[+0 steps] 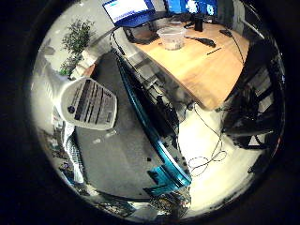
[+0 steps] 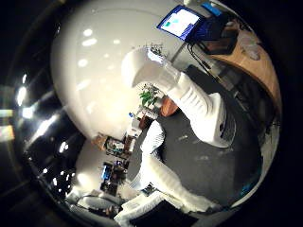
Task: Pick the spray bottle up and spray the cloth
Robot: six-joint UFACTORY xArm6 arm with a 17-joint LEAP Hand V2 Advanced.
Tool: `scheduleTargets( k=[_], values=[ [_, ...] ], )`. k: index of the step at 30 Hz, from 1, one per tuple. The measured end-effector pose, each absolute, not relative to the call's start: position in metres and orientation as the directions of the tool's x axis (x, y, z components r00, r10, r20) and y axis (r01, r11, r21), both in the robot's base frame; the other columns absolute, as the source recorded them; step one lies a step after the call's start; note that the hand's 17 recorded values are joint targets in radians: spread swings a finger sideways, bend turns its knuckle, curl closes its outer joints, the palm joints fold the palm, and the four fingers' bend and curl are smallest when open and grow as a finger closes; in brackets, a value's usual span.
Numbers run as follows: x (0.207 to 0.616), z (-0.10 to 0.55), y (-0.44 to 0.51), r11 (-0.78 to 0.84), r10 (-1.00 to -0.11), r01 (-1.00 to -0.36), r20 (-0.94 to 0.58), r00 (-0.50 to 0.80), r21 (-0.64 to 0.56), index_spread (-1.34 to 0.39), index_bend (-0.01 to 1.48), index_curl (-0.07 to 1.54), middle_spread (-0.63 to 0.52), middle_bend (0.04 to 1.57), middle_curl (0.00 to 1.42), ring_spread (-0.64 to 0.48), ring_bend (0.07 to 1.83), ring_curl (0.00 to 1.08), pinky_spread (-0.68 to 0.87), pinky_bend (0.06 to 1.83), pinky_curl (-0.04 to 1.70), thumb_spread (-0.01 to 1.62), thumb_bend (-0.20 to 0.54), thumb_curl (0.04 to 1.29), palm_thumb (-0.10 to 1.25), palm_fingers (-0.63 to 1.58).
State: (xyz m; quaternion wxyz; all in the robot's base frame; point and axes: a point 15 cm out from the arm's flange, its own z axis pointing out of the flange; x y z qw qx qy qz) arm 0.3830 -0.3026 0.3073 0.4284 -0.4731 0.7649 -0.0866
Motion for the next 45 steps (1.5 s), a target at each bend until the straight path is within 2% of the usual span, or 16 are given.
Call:
scheduleTargets(
  k=[33, 45],
  values=[
    [0.447, 0.317, -0.280, 0.515, -0.773, -0.646, -0.631, -0.066, -0.563, -0.16, 0.15, 0.24, 0.18, 0.24, 0.34, 0.17, 0.38, 0.27, 0.33, 0.42, 0.32, 1.12, -0.021, 0.26, 0.46, 0.04],
    [0.458, 0.316, -0.249, 0.494, -0.750, -0.675, -0.662, -0.012, -0.548, -0.14, 0.15, 0.24, 0.16, 0.32, 0.36, 0.16, 0.42, 0.27, 0.32, 0.41, 0.31, 1.11, -0.021, 0.25, 0.46, 0.16]
  ],
)
